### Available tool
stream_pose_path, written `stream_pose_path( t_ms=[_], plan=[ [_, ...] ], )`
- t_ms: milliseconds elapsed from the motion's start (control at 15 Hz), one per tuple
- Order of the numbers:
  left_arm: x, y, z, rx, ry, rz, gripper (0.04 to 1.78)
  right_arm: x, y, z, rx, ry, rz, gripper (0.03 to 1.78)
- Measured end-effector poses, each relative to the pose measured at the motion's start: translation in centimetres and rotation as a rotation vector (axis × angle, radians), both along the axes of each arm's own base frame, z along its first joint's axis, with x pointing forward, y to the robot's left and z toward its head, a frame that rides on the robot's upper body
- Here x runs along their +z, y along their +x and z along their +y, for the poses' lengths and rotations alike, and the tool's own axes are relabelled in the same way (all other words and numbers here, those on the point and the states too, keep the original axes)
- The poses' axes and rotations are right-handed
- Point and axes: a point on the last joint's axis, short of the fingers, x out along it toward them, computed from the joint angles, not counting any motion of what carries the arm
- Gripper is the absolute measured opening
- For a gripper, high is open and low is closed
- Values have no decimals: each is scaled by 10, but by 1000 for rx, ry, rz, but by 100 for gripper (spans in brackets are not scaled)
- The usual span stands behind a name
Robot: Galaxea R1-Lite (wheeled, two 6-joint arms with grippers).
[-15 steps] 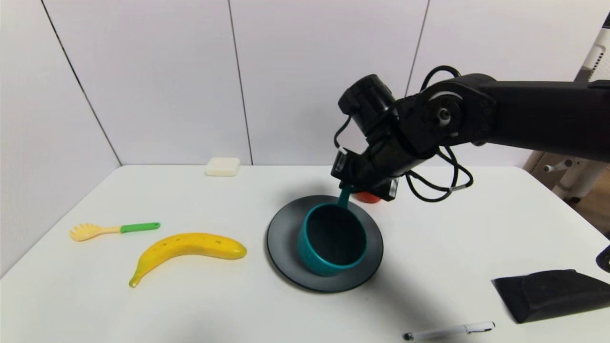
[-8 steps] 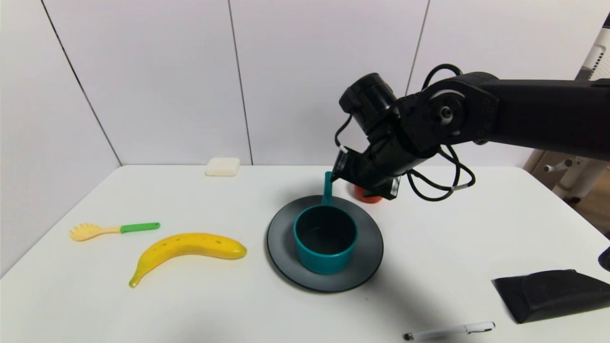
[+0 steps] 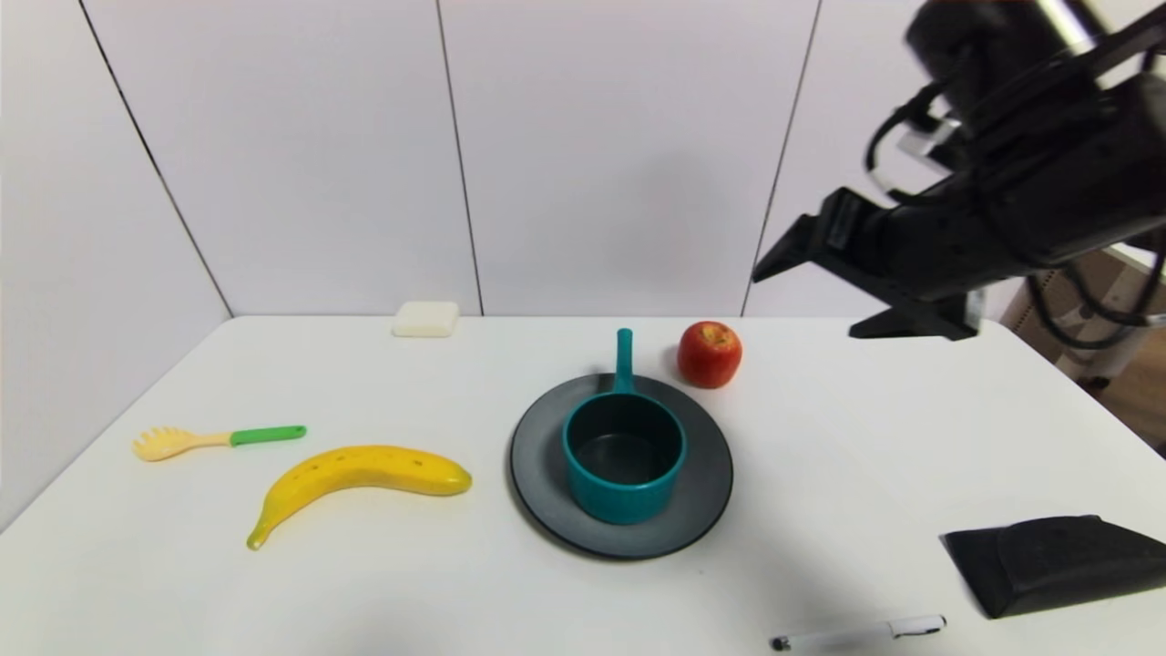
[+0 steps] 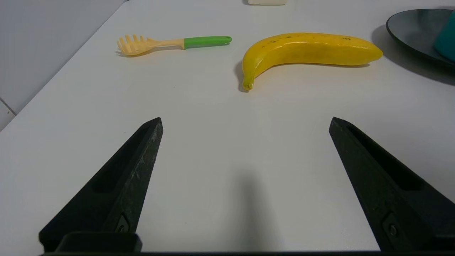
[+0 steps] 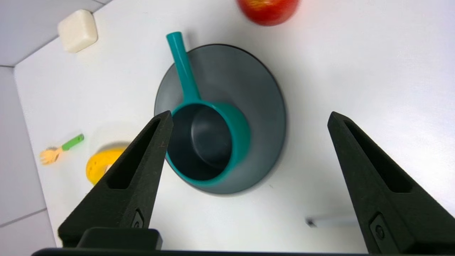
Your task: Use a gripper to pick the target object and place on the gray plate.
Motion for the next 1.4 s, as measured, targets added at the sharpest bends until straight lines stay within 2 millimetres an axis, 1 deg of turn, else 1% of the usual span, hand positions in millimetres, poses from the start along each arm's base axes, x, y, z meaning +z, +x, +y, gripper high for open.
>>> stream_pose_path(
  t_ms=[133, 267, 333, 400, 533, 733, 1000, 1200, 1400],
  plan=[
    [0, 0, 0, 0, 0, 0, 169, 14, -41, -34, 5, -21, -54, 156],
    [0, 0, 0, 0, 0, 0, 169, 14, -86, -70, 24, -78, -107, 160],
    [0, 0, 0, 0, 0, 0, 169, 9, -106, -86, 30, -120, -135, 161],
    [0, 0, 0, 0, 0, 0, 169, -1, -126, -101, 33, -173, -163, 162],
    [0, 0, 0, -1, 0, 0, 169, -26, -160, -121, 33, -279, -234, 164],
    [0, 0, 0, 0, 0, 0, 169, -70, -200, -134, 26, -421, -393, 167],
    [0, 0, 0, -1, 0, 0, 169, -129, -242, -139, -18, -525, -588, 168],
    [0, 0, 0, 0, 0, 0, 169, -162, -262, -139, -91, -568, -718, 169],
    [0, 0, 0, 0, 0, 0, 169, -195, -271, -139, -119, -606, -810, 169]
  ],
)
